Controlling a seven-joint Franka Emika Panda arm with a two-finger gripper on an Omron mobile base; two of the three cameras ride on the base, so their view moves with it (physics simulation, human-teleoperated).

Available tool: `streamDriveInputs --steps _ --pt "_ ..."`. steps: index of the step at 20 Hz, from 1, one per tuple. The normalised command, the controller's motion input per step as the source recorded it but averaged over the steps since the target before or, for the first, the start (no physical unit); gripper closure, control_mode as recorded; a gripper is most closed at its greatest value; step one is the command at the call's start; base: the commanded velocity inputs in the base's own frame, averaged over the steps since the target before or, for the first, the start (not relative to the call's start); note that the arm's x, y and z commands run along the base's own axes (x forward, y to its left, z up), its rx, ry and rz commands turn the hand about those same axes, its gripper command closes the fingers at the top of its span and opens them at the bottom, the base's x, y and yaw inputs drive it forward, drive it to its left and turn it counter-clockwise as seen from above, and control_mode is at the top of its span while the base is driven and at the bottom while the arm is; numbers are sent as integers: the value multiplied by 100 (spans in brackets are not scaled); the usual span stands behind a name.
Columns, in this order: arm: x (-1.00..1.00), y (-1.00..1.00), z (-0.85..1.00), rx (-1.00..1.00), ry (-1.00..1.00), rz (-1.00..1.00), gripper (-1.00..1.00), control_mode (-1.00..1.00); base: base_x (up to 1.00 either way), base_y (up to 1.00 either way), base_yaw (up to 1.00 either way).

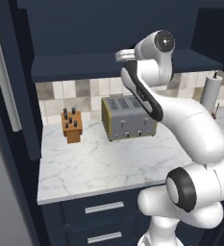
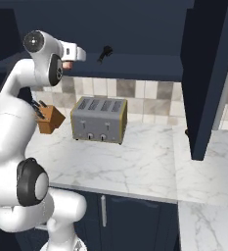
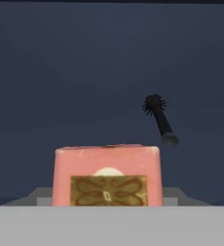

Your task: Pick up the bar soap and dish brush from the sink, and place them back in the cabinet, and close the cabinet doors.

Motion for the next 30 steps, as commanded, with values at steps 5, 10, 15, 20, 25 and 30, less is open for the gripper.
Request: streamDriveInputs --steps 5,10,15,20,25,30 --pt "58 0 -1 0 4 0 100 -100 0 0 0" --pt "46 1 -9 0 4 1 100 -100 0 0 0" --pt "45 1 -20 0 1 1 100 -100 0 0 0" --pt "42 0 -20 0 0 1 100 -100 0 0 0" --pt "44 0 -14 0 0 1 100 -100 0 0 0" --pt "43 0 -17 0 0 1 100 -100 0 0 0"
